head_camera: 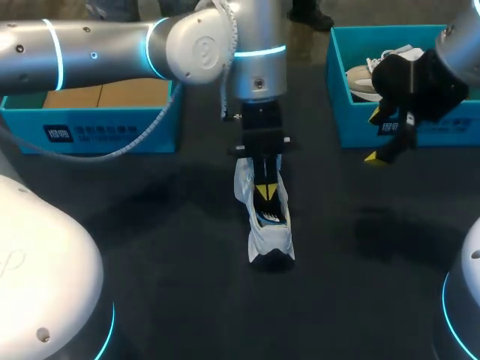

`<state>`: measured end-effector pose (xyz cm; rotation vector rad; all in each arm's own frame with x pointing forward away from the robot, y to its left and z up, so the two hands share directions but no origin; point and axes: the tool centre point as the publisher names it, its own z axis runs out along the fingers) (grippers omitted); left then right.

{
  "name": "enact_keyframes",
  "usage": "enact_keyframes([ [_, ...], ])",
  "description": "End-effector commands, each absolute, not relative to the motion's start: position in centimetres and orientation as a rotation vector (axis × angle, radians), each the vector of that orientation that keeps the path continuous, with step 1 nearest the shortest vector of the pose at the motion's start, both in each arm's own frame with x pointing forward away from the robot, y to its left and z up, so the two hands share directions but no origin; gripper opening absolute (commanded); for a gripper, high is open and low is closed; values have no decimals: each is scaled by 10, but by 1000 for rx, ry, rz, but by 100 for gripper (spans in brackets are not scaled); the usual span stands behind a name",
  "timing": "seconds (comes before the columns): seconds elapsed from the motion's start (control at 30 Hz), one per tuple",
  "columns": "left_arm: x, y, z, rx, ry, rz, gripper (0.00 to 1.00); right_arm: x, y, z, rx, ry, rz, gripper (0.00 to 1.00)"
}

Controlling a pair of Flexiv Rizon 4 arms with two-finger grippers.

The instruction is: Take the shoe out of the shoebox, open the shoe tongue, remove and reinsert the insole, then place the shoe into the shoebox

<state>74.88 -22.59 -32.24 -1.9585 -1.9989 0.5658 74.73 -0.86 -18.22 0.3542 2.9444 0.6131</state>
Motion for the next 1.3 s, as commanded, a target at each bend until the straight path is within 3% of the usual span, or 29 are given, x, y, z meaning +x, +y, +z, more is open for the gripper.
enact_keyframes([
  [0.03, 747, -226, -326, -2000, -1987, 554, 0, 744, -11, -181, 353, 2939, 614, 100],
  [1.0, 737, -222, -392, -2031, -2059, 430, 0, 744, -11, -181, 353, 2939, 614, 100],
  [1.3, 732, -220, -370, -2047, -2076, 437, 0, 744, -11, -181, 353, 2939, 614, 100],
])
